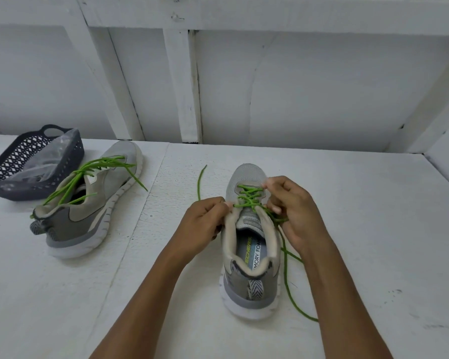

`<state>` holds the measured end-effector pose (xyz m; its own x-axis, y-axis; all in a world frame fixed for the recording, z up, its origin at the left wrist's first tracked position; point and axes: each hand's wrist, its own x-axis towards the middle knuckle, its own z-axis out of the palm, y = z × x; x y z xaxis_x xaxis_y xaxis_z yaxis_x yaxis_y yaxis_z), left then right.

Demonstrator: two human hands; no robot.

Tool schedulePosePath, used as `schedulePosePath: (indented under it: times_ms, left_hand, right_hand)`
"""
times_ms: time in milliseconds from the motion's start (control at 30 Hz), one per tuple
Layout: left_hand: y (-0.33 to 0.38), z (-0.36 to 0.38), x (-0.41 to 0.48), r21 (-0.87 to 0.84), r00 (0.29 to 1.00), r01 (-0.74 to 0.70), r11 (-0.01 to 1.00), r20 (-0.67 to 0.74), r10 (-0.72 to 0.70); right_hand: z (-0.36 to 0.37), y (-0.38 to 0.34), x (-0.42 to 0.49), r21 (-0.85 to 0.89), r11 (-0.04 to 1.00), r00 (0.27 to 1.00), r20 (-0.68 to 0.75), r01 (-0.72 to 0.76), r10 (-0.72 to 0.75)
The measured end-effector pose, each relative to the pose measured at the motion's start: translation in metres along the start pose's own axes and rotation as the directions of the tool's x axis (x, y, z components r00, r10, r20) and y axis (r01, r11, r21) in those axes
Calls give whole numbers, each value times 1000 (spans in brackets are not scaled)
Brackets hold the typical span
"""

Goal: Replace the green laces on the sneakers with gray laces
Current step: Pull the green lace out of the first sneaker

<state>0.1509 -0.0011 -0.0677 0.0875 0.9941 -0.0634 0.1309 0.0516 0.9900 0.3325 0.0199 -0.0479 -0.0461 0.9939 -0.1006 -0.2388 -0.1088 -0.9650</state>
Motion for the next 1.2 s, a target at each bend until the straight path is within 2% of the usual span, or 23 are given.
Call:
schedulePosePath:
  times_ms: [67, 133, 200, 267, 333, 400, 500, 567, 633, 700, 767, 800, 833, 900, 967, 1033, 1100, 1133, 1200]
  left_hand:
    - [-2, -1, 0, 7, 1000, -6, 1000, -11, 6]
    - [-3, -1, 0, 7, 1000, -17, 1000, -12, 17]
    - [-3, -1, 0, 10, 1000, -25, 1000, -13, 26]
    - [-4, -1, 1, 13, 999, -30, 999, -15, 30]
    - [-4, -1, 1, -4, 1000, -26, 1000, -9, 26]
    - [-5, -2, 1, -24, 1000, -21, 999, 2, 21]
    - [-4, -5, 1, -25, 1000, -6, 1000, 11, 6]
    - [-4, -7, 1, -23, 1000, 0, 1000, 16, 0]
    - [-4, -7, 2, -18, 1000, 2, 1000, 30, -1]
    - [-3, -6, 3, -14, 999, -1, 1000, 50, 2]
    - [-1, -7, 4, -5, 998, -9, 1000, 68, 9]
    - [0, -8, 5, 3, 997, -15, 1000, 80, 14]
    - [0, -9, 6, 11, 996, -19, 1000, 93, 18]
    - [1, -11, 6, 31, 994, -16, 999, 107, 13]
    - [-1, -12, 6, 40, 994, -16, 999, 105, 11]
    - [-2, -14, 6, 44, 995, -22, 999, 101, 18]
    - [-4, -15, 5, 42, 995, -31, 999, 96, 27]
    - [-4, -15, 5, 43, 995, -30, 999, 95, 26]
    - [-5, -16, 4, 49, 995, -28, 998, 99, 23]
  right_hand:
    - [4, -4, -4, -366, 924, 990, 117, 111, -73]
    - [7, -4, -5, -596, 788, 985, 160, 154, -71]
    - [9, -2, -5, -677, 721, 988, 134, 145, -72]
    - [11, -1, -5, -678, 716, 986, 132, 165, -102]
    - [14, -1, -6, -530, 833, 987, 114, 158, -114]
    - [15, -6, -3, -252, 959, 991, 55, 133, -123]
    - [10, -22, 3, 139, 986, 995, 24, 95, -99]
    - [7, -29, 4, 214, 976, 997, 46, 46, -57]
    - [4, -29, 5, 99, 995, 997, 69, 30, -37]
    - [2, -27, 6, -216, 972, 992, 111, 88, -65]
    - [3, -28, 7, -604, 778, 974, 221, 174, -47]
    - [5, -28, 7, -718, 669, 962, 274, 194, 15]
    - [6, -29, 8, -783, 588, 951, 300, 202, 72]
    - [9, -28, 9, -823, 528, 945, 308, 208, 108]
    - [9, -26, 9, -773, 596, 946, 317, 216, 68]
    - [8, -26, 10, -614, 760, 947, 321, 213, -6]
    - [7, -30, 13, -347, 923, 953, 298, 165, -58]
    - [7, -33, 15, -191, 976, 953, 302, 101, -40]
    - [9, -37, 16, 45, 998, 939, 344, -50, 32]
